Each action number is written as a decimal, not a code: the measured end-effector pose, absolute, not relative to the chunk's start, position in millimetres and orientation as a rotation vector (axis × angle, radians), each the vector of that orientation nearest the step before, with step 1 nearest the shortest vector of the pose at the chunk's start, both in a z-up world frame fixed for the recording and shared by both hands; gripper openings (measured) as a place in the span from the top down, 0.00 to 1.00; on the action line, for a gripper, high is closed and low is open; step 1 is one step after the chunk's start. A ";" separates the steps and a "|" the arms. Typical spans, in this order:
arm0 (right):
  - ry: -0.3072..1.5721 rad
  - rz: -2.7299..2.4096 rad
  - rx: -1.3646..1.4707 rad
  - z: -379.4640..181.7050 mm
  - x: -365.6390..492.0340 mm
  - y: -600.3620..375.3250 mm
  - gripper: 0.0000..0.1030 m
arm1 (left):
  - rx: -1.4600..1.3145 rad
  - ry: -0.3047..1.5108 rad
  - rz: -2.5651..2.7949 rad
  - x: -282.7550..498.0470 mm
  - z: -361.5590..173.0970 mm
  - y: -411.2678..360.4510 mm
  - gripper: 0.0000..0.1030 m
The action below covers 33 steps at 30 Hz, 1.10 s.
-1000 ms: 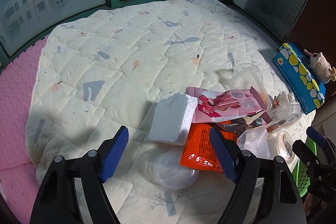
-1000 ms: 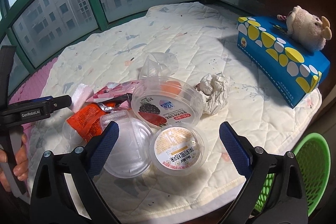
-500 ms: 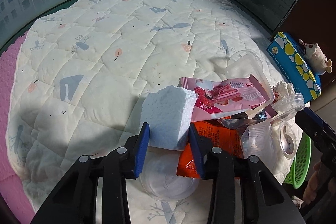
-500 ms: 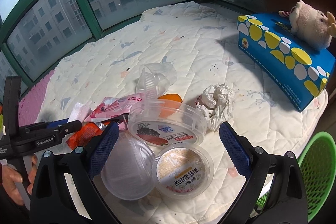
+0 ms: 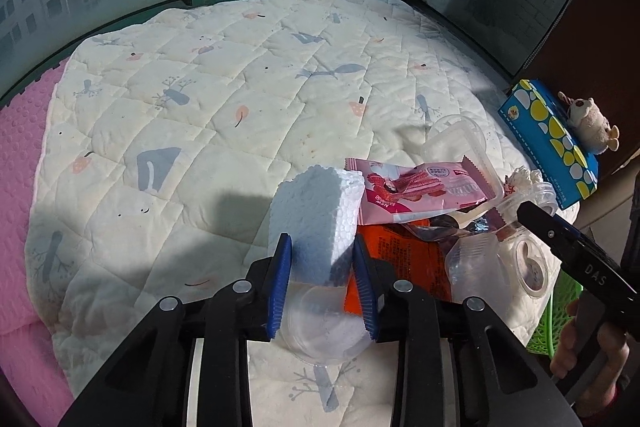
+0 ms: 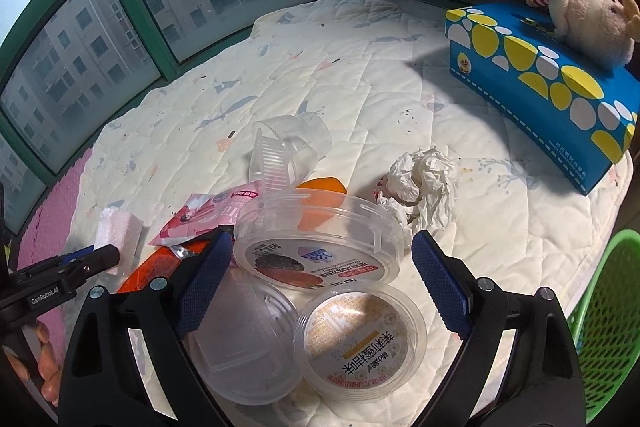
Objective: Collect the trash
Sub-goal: 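Grasp the clear plastic lid with the right tool while the left tool grasps the white foam block, then carry the lid and foam block to the green basket and release both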
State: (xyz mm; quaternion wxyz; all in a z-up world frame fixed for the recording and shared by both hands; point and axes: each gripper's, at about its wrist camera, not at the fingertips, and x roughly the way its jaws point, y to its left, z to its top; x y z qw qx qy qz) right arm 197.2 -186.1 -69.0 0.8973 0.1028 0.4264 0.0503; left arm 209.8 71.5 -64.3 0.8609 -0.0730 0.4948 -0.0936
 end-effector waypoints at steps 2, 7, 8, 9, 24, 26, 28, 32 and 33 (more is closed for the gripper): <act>0.891 0.105 0.237 -71.0 199.0 -186.0 0.12 | -0.152 1.027 -0.201 205.7 -59.8 70.7 0.71; 0.876 0.107 0.258 -68.7 196.9 -182.1 0.11 | -0.152 1.009 -0.205 198.4 -50.6 70.0 0.71; 0.876 0.102 0.263 -68.9 197.3 -181.5 0.11 | -0.152 1.008 -0.207 197.3 -49.5 69.6 0.71; 0.876 0.094 0.267 -69.6 197.8 -181.7 0.11 | -0.153 1.006 -0.207 196.4 -48.1 69.2 0.71; 0.812 0.123 0.304 -44.3 171.1 -202.8 0.12 | -0.152 0.961 -0.291 179.3 -21.9 44.7 0.71; 0.793 0.134 0.317 -34.8 162.7 -211.4 0.12 | -0.150 0.957 -0.312 178.0 -17.4 36.1 0.71; 0.768 0.137 0.324 -24.4 153.3 -221.9 0.12 | -0.137 0.954 -0.333 176.9 -13.5 24.4 0.71; 0.726 0.121 0.340 -10.2 136.0 -245.7 0.12 | -0.115 0.950 -0.383 174.5 -8.2 -3.4 0.71; 0.719 0.113 0.349 -8.0 131.3 -253.3 0.12 | -0.106 0.949 -0.397 173.5 -6.9 -11.3 0.71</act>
